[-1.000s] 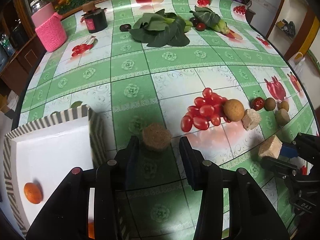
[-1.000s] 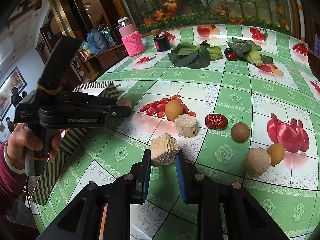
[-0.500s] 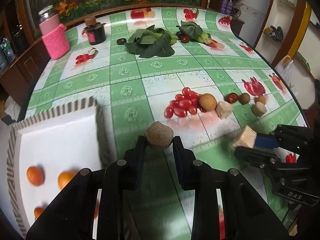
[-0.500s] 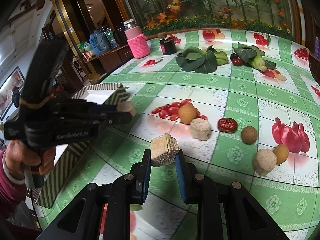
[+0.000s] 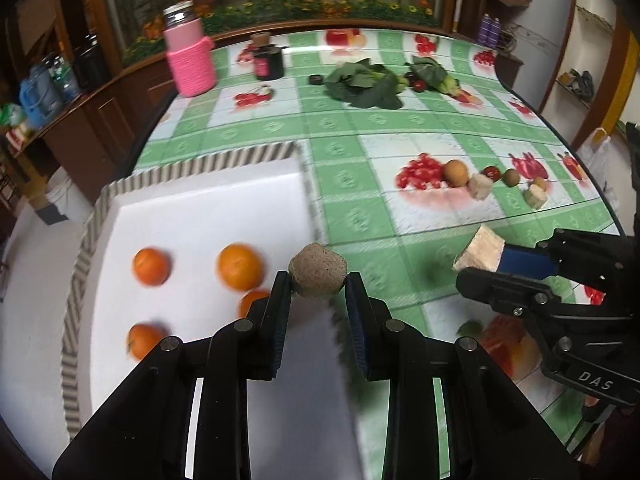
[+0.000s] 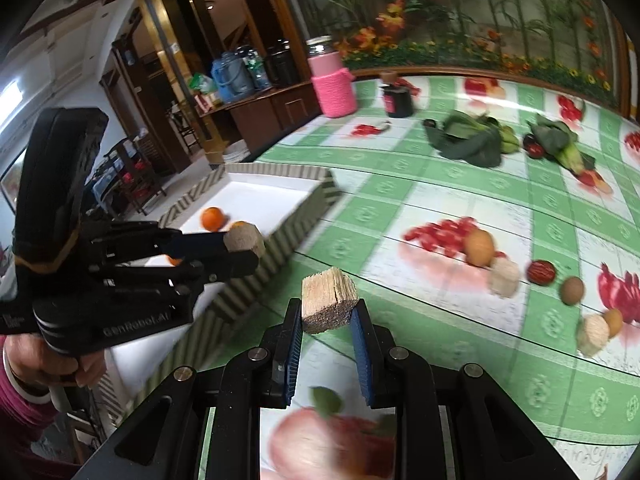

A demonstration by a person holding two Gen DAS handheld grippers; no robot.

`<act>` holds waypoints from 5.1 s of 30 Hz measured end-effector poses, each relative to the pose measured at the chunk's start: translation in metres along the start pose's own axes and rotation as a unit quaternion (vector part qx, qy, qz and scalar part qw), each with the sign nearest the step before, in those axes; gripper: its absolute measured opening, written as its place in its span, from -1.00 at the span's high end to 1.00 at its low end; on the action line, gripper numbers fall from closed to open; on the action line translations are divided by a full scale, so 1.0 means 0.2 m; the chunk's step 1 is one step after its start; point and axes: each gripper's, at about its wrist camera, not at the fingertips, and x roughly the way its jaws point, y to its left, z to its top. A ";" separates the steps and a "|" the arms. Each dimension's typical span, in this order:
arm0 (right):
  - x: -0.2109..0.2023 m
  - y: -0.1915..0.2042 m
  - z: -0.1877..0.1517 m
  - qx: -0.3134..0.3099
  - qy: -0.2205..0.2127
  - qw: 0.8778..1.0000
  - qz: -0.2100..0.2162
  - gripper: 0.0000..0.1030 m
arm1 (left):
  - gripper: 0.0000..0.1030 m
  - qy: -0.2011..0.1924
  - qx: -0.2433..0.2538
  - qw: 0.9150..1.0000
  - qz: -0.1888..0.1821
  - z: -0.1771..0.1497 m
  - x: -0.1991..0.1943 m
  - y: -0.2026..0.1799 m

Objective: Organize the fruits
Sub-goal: 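Carry the brown cake and the tofu cube over the tray, then lower both items onto the tray and open both grippers, then move both open grippers from the tray back over the cloth, then grasp a beige round cake with the right gripper while the left grasps a brown kiwi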

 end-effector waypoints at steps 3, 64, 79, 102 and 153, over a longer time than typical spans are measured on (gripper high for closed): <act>0.02 0.08 0.01 -0.010 0.001 1.000 0.006 0.55 | 0.47 -0.001 -0.013 1.000 0.005 -0.04 -0.03 0.06; 0.38 0.60 0.06 -0.118 0.094 0.988 0.027 0.55 | 0.42 0.040 -0.107 0.992 0.058 -0.40 -0.03 0.52; 0.27 0.46 0.06 -0.032 0.051 0.995 0.078 0.55 | 0.00 -0.001 -0.096 0.993 0.069 -0.33 -0.12 0.48; -0.28 -0.37 -0.14 0.074 -0.002 0.994 -0.084 0.55 | 0.00 -0.016 -0.038 0.999 -0.031 0.04 -0.03 -0.24; -0.11 -0.60 -0.14 0.088 0.021 0.993 -0.071 0.50 | 0.50 0.041 0.023 0.995 -0.093 0.44 0.51 -0.62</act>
